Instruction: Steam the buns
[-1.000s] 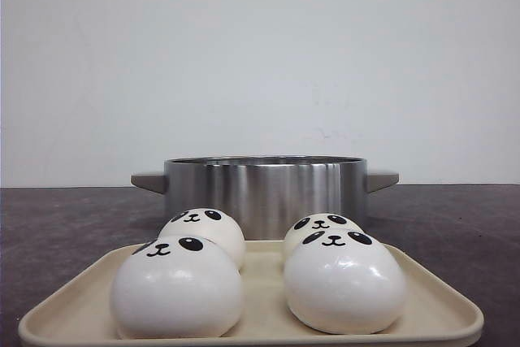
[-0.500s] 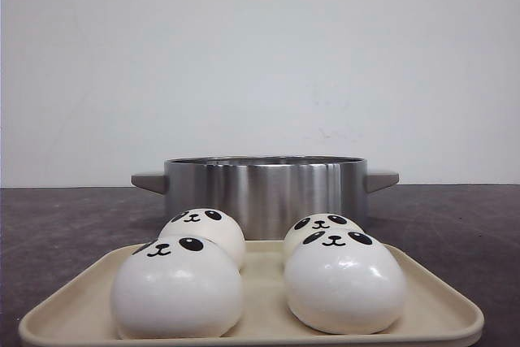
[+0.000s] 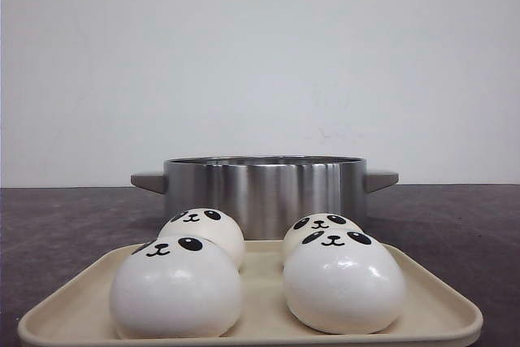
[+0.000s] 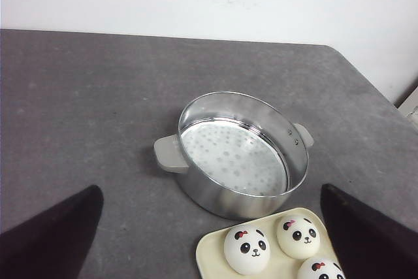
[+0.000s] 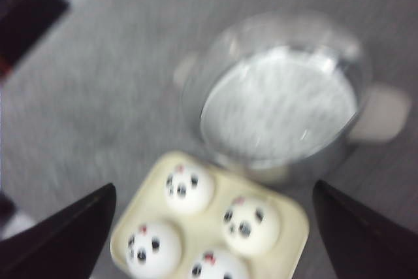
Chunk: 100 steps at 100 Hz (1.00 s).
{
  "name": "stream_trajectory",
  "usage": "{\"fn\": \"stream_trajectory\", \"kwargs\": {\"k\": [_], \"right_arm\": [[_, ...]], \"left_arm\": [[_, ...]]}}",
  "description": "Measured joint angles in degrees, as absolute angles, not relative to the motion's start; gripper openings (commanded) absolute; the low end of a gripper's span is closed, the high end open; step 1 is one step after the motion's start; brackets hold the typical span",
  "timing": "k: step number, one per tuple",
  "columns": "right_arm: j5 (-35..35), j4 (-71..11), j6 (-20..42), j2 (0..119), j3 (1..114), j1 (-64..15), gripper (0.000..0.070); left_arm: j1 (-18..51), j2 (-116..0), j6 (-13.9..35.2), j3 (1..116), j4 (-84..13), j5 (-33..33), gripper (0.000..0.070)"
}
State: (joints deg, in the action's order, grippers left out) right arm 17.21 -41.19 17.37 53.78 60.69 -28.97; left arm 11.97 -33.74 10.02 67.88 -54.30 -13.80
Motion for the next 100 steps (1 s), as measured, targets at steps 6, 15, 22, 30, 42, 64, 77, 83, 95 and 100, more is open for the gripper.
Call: {"fn": "stream_trajectory", "kwargs": {"k": [6, 15, 22, 30, 42, 64, 77, 83, 95, 100], "right_arm": [[13.1, -42.1, 19.0, 57.2, 60.7, -34.3, 0.0617], [7.7, -43.8, 22.4, 63.2, 60.7, -41.5, 0.0634], [6.4, -45.5, 25.5, 67.9, 60.7, -45.0, 0.0635], [6.4, -45.7, 28.5, 73.1, 60.7, -46.1, 0.0636], [6.1, -43.8, 31.9, 80.2, 60.7, -45.6, 0.0636], [6.0, -40.5, 34.0, 89.6, 60.7, -42.9, 0.0635], [6.0, -38.1, 34.4, 92.6, 60.7, -41.3, 0.0634], [6.0, -37.7, 34.6, 93.6, 60.7, -40.6, 0.0631], [6.0, -38.1, 34.8, 95.1, 60.7, -39.6, 0.06], [6.0, -38.0, 34.8, 95.1, 60.7, -39.7, 0.0553]], "left_arm": [[12.3, -33.7, 10.0, 67.9, -54.5, -13.6, 0.07], [12.7, -33.7, 9.7, 67.9, -54.7, -13.3, 0.07], [13.2, -33.7, 9.6, 67.9, -54.7, -13.3, 0.07], [13.7, -33.7, 9.6, 67.9, -54.7, -13.3, 0.07], [14.2, -33.7, 9.6, 67.9, -54.7, -13.3, 0.07], [15.3, -33.7, 9.6, 67.9, -54.7, -13.3, 0.07], [15.9, -33.7, 9.5, 67.9, -54.7, -13.3, 0.07], [16.0, -33.7, 9.5, 67.9, -54.7, -13.3, 0.07], [16.0, -33.7, 9.6, 67.9, -54.7, -13.3, 0.07], [16.0, -33.7, 9.5, 67.9, -54.7, -13.3, 0.07]]}}
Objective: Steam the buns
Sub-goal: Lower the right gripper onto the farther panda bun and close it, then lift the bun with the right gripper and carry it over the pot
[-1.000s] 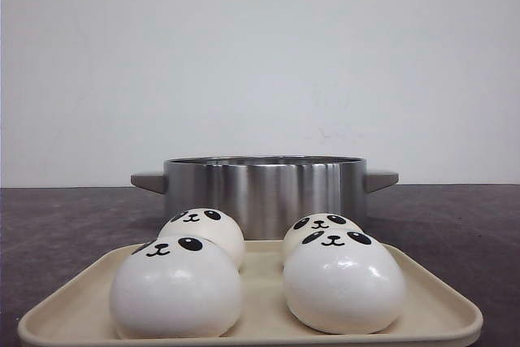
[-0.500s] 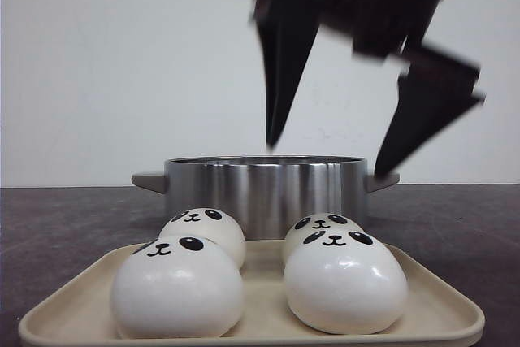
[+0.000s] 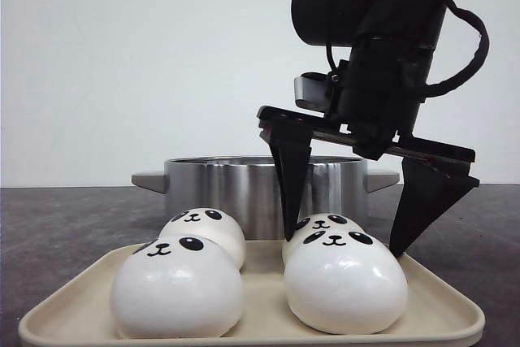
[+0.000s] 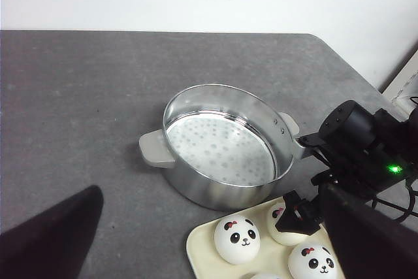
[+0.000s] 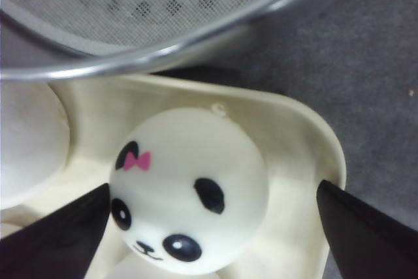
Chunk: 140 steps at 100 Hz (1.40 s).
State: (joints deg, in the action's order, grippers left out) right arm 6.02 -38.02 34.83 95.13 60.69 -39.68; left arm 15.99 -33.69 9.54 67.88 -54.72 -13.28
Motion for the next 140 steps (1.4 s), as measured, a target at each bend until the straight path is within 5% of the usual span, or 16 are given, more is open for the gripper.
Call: {"fn": "stream_trajectory", "kwargs": {"k": [25, 43, 92, 115, 140], "right_arm": [[6.4, -37.7, 34.8, 95.8, 60.7, -39.7, 0.0463], [6.8, -37.1, 35.0, 97.5, 61.0, -39.7, 0.0], [8.0, -37.9, 31.2, 94.9, 64.8, -41.8, 0.0], [18.5, -42.3, 29.4, 88.4, 75.8, -43.0, 0.0], [7.7, -43.2, 24.6, 87.5, 87.6, -42.3, 0.0]], "left_arm": [[16.0, -33.7, 9.6, 67.9, -54.7, -13.3, 0.07], [16.0, -33.7, 9.6, 67.9, -54.7, -13.3, 0.07], [16.0, -33.7, 9.5, 67.9, -54.7, -13.3, 0.07], [16.0, -33.7, 9.6, 67.9, -54.7, -13.3, 0.07], [16.0, -33.7, 9.5, 67.9, -54.7, -13.3, 0.07]]}}
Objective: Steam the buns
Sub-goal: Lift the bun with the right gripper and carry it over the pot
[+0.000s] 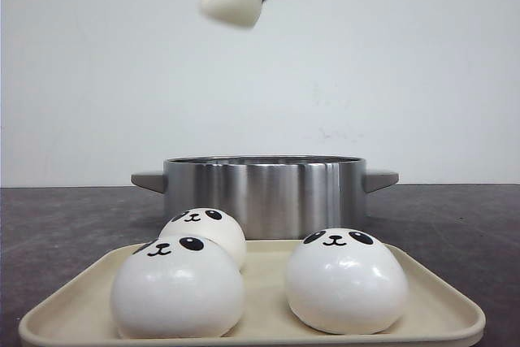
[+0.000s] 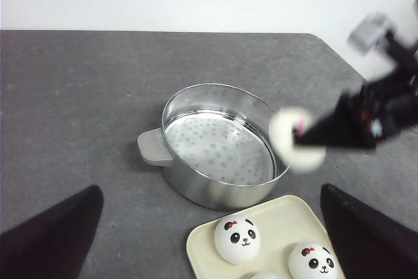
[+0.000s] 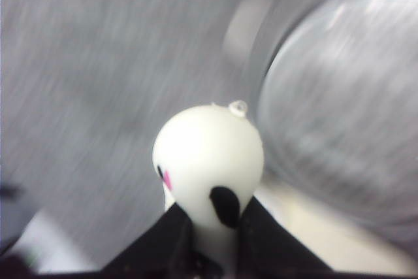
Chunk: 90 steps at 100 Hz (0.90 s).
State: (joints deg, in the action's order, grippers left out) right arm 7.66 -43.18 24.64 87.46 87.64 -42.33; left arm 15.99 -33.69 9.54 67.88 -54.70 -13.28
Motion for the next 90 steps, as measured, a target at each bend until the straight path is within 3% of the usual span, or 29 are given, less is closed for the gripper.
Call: {"fn": "stream_trajectory", "kwargs": {"k": [42, 90], "right_arm": [[8.8, -42.8, 19.2, 103.8, 93.1, -29.0, 0.0], [7.9, -42.6, 18.2, 116.6, 96.9, -26.8, 0.0]], "left_arm": [[16.0, -33.7, 9.4, 67.9, -54.7, -13.3, 0.07], [16.0, -33.7, 9.3, 67.9, -54.9, -13.3, 0.07]]}}
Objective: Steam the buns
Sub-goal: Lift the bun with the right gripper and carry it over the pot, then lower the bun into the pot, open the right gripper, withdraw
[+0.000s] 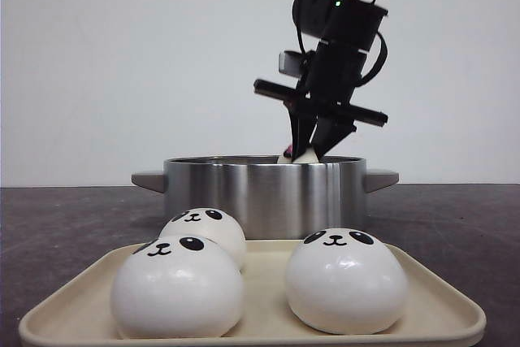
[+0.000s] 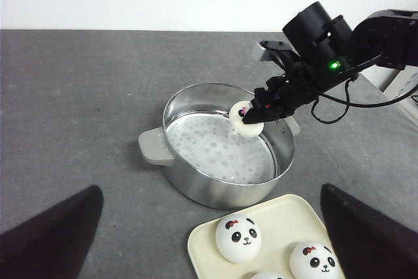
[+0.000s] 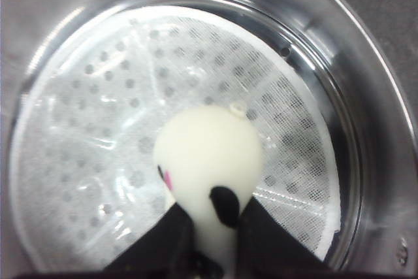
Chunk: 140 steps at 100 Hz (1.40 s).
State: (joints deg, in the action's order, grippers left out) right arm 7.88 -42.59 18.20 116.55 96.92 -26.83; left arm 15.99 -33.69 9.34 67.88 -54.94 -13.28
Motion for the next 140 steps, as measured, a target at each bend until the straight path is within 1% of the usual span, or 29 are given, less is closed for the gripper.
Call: {"fn": "stream_trajectory", "kwargs": {"k": [11, 41, 48, 52, 61, 75, 80, 84, 104, 108, 115, 119, 140], "right_arm": [[6.1, -42.5, 18.2, 117.4, 96.9, -26.7, 0.0], [6.0, -40.9, 18.2, 117.7, 96.9, -26.6, 0.0004], [6.0, -40.9, 18.2, 117.8, 96.9, -26.6, 0.0044], [6.0, -40.9, 18.2, 117.9, 96.9, -26.6, 0.0081], [6.0, -40.9, 18.2, 118.0, 96.9, -26.6, 0.0142], [6.0, -41.0, 18.2, 118.5, 96.9, -26.6, 0.0292], [6.0, -41.1, 18.3, 118.7, 96.9, -26.6, 0.0329], [6.0, -41.1, 18.4, 118.8, 96.9, -26.6, 0.0341], [5.8, -40.6, 18.4, 118.9, 96.9, -26.6, 0.0353], [5.8, -40.6, 18.4, 118.9, 96.9, -26.6, 0.0372], [5.0, -40.6, 18.6, 118.9, 96.9, -26.6, 0.0433], [4.7, -40.6, 18.9, 118.9, 96.9, -26.6, 0.0454], [5.5, -39.1, 19.8, 118.9, 98.0, -26.9, 0.0453]], "left_arm": [[16.0, -33.7, 9.3, 67.9, -55.1, -13.3, 0.07], [16.0, -33.7, 9.3, 67.9, -55.2, -13.3, 0.07], [16.0, -33.7, 9.3, 67.9, -55.3, -13.3, 0.07], [16.0, -33.7, 9.3, 67.9, -55.3, -13.3, 0.07], [16.0, -33.7, 9.3, 67.9, -55.3, -13.3, 0.07], [16.0, -33.7, 9.3, 67.9, -55.4, -13.3, 0.07], [16.0, -33.7, 9.3, 67.9, -55.4, -13.3, 0.07], [16.0, -33.7, 9.3, 67.9, -55.6, -13.3, 0.07], [16.0, -33.7, 9.3, 67.9, -56.6, -13.3, 0.07], [16.0, -33.7, 9.1, 67.9, -56.6, -13.3, 0.07], [16.0, -33.7, 9.0, 67.9, -56.7, -13.3, 0.07], [16.0, -33.7, 8.9, 67.9, -56.7, -13.3, 0.07], [16.0, -33.7, 8.9, 67.9, -56.7, -13.3, 0.07]]}}
